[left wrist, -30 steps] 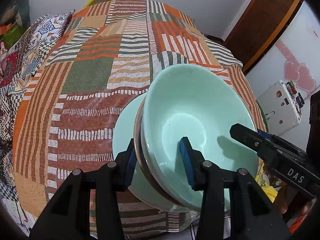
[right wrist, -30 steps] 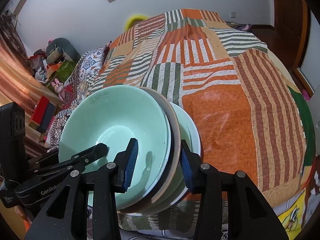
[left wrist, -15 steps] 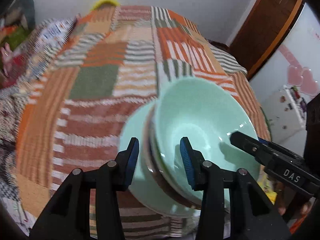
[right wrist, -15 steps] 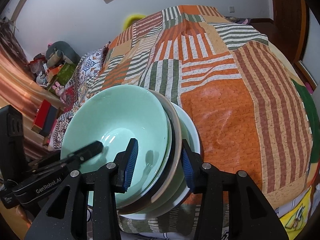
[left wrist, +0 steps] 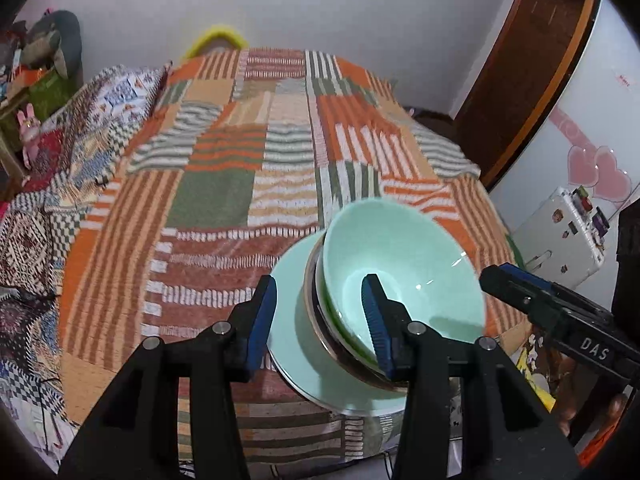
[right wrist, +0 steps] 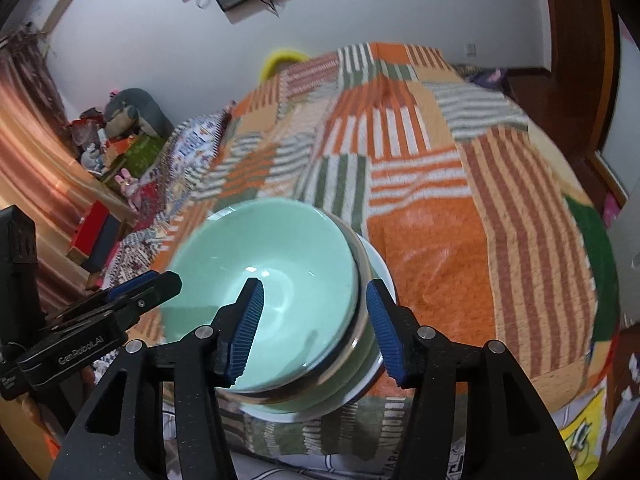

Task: Organize plates and bowls
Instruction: 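Open both grippers and pull them back from the stack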

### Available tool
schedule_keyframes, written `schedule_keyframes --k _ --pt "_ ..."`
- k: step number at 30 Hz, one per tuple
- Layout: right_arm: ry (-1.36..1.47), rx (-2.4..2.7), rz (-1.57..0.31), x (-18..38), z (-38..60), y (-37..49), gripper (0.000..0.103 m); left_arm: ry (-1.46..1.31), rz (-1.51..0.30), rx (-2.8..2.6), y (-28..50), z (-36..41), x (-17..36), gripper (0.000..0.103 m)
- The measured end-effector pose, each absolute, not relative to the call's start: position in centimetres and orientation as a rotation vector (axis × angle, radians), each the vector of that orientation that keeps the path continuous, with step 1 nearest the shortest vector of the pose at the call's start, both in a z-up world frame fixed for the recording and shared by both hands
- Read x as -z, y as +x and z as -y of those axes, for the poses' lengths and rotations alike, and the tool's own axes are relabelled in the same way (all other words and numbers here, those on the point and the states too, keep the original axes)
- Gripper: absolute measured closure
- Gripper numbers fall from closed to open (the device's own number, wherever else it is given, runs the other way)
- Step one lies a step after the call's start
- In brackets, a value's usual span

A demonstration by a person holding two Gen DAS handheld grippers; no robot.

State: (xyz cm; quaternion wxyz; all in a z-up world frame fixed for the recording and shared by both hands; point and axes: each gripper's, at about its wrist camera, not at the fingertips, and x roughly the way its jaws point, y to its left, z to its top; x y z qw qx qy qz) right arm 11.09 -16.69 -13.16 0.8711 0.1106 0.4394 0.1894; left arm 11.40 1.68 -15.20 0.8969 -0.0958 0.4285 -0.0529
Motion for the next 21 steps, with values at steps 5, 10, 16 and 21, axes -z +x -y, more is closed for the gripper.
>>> schedule_keyframes --k 5,10,16,21 --pt "0.176 -0.423 -0.792 9.3 16.5 9.3 0.052 -0.184 -0.762 0.111 8.9 -2.0 11.2 0.048" --pt "0.168 -0.442 -0.669 5.9 16.9 7.4 0.044 -0.153 -0.635 0.111 6.3 -1.5 7.3 0.043" --pt "0.148 -0.458 -0.54 2.6 17.1 4.6 0.038 -0.118 -0.502 0.101 3.1 -0.8 3.9 0.034" --pt "0.111 -0.469 -0.458 0.9 16.9 2.6 0.032 -0.087 -0.426 0.093 0.8 -0.2 2.3 0.032"
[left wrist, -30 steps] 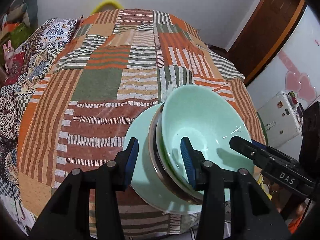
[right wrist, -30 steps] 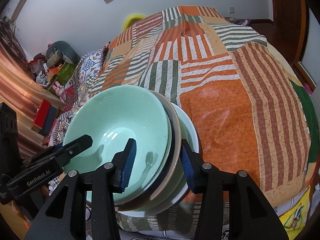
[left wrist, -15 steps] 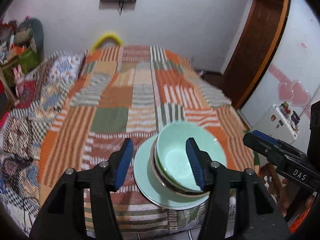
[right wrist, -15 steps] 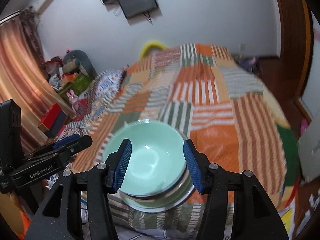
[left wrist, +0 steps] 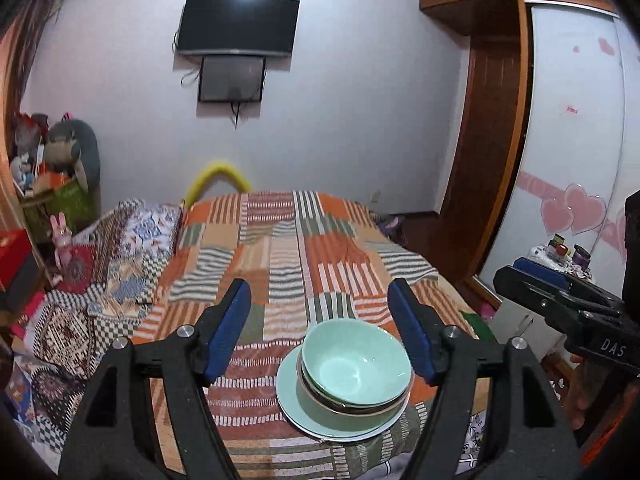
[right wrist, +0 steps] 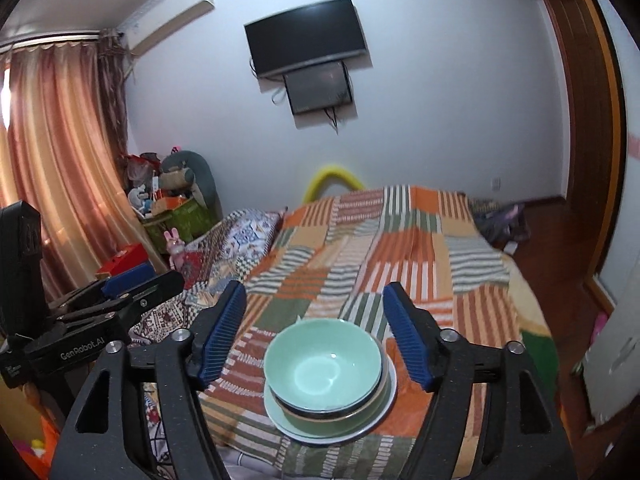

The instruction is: Organize plates and bowls

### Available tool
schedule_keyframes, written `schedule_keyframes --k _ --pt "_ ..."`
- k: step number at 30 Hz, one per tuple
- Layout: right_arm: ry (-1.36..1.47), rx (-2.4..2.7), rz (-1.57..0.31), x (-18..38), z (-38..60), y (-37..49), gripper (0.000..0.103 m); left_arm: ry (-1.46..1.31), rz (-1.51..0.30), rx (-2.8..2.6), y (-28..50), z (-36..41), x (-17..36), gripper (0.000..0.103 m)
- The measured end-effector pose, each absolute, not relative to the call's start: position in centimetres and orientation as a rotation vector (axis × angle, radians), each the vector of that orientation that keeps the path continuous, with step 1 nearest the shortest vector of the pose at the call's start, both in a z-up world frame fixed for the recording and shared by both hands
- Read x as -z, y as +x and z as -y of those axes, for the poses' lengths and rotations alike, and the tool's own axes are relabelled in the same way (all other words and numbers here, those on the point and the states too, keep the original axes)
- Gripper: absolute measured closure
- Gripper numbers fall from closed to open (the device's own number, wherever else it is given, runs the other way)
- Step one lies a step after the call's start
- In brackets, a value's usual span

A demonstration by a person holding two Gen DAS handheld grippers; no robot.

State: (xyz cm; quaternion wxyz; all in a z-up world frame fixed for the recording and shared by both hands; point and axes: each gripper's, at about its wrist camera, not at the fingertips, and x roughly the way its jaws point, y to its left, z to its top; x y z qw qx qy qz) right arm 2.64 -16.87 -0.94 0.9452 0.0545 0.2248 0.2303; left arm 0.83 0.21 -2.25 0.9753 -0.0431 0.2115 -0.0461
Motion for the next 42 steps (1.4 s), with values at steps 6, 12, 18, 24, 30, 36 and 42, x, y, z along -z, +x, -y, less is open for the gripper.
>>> schedule_keyframes --k 6,12,18,24,30,36,42 --pt "0.107 -0.483 -0.405 0.2 16.9 1.6 0.027 -0.083 -0.357 0.08 -1.0 0.0 1.3 0.015" --pt "0.094 -0.474 -0.364 -0.1 17.0 0.9 0.018 -0.084 -0.303 0.073 -2.2 0.0 0.8 0.006" --pt "0.087 -0.459 -0.341 -0.2 17.0 0.5 0.006 -0.104 -0.321 0.079 -2.0 -0.5 1.3 0.003" --pt "0.068 -0.439 -0.32 -0.4 16.8 0.1 0.001 -0.106 -0.322 0.075 -2.1 -0.5 1.5 0.003" --pt "0.073 -0.432 -0.32 -0.2 16.9 0.0 0.001 -0.109 -0.321 0.076 -2.3 -0.6 1.6 0.003" --pt "0.084 -0.43 -0.321 -0.3 17.3 0.0 0.001 -0.117 -0.322 0.078 -2.3 -0.8 1.7 0.003" --pt "0.093 -0.434 -0.334 -0.1 17.4 0.1 0.001 -0.117 -0.324 0.075 -2.3 -0.8 1.8 0.003"
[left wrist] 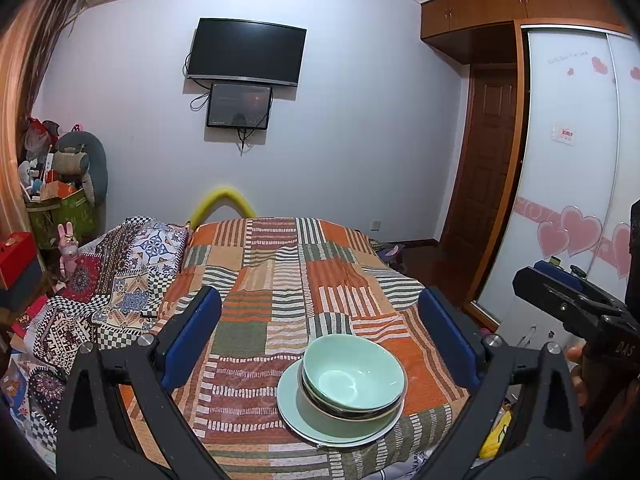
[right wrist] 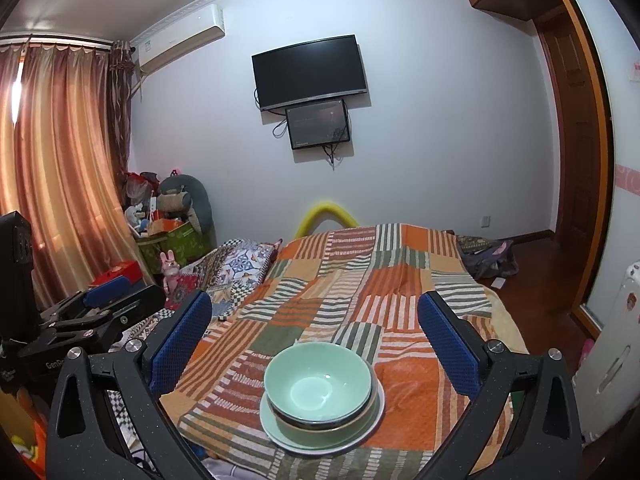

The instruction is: Organize plates and bowls

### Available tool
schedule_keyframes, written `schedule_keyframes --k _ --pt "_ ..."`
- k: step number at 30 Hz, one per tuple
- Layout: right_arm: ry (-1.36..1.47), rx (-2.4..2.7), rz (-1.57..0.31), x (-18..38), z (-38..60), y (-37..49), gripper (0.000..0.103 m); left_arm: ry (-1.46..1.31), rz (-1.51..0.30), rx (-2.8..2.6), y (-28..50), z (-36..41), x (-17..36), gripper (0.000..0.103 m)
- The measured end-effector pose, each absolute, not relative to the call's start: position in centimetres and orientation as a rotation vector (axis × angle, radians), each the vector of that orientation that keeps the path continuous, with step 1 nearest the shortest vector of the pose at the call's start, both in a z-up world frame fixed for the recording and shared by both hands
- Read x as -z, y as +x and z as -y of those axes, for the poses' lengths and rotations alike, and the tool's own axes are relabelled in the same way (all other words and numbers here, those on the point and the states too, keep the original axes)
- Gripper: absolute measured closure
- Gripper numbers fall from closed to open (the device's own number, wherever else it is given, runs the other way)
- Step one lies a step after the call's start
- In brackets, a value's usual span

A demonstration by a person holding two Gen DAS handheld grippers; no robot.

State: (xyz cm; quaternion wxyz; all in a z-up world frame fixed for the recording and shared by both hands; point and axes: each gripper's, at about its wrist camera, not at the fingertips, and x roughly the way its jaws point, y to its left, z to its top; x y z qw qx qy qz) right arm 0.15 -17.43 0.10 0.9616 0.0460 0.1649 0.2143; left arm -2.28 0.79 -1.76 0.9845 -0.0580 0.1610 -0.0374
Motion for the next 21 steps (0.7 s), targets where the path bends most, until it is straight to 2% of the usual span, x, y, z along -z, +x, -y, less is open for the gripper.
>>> schedule_keyframes --k 21 --pt "0.086 -0.43 -0.336 -0.02 17.33 0.17 0.001 -0.12 -0.327 0.079 -2.23 -0.81 1.96 0.003"
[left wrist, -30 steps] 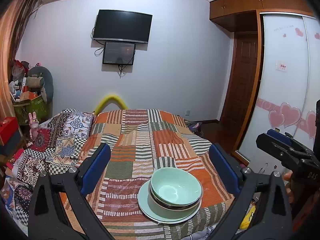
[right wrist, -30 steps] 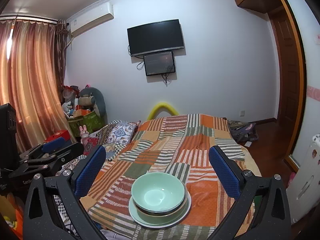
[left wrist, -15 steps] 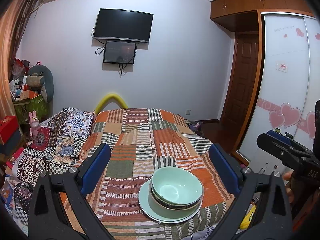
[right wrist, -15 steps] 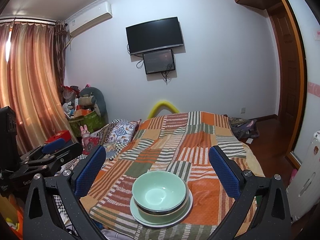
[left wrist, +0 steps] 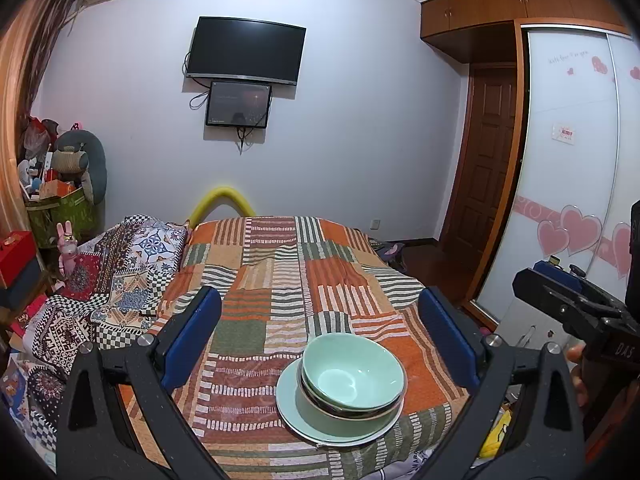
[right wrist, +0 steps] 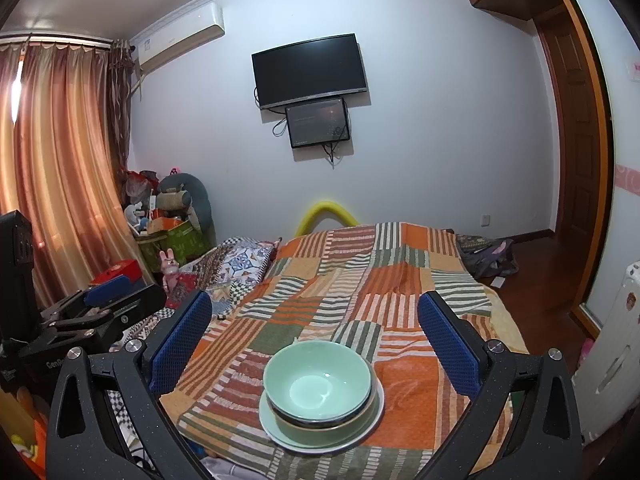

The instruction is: Organize plates and bowls

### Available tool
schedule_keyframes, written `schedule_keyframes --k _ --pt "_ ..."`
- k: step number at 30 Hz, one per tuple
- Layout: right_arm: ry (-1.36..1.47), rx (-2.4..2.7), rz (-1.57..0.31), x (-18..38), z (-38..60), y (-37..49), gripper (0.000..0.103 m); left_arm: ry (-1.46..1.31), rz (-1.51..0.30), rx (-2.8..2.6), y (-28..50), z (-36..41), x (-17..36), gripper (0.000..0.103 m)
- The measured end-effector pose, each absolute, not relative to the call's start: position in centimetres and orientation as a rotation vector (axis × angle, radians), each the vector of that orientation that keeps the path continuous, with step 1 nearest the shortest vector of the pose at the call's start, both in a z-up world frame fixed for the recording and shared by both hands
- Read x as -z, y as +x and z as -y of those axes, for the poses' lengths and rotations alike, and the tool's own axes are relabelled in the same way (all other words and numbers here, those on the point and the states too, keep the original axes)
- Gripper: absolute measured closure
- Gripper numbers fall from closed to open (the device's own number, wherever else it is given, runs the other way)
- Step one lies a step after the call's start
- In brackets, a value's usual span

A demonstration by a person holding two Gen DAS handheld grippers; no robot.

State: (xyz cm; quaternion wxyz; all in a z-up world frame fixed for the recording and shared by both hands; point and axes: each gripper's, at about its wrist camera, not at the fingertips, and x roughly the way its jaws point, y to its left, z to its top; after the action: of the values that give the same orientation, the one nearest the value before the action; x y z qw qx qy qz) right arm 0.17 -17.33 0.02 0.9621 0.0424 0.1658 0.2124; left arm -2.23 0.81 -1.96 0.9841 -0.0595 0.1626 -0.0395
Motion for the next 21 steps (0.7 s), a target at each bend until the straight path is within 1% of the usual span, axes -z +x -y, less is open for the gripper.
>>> schedule_keyframes --k 21 --pt "0.085 -0.434 -0.347 -0.05 17.06 0.04 0.001 -0.113 -0.336 0.097 -2.16 -0.63 1.93 0.001"
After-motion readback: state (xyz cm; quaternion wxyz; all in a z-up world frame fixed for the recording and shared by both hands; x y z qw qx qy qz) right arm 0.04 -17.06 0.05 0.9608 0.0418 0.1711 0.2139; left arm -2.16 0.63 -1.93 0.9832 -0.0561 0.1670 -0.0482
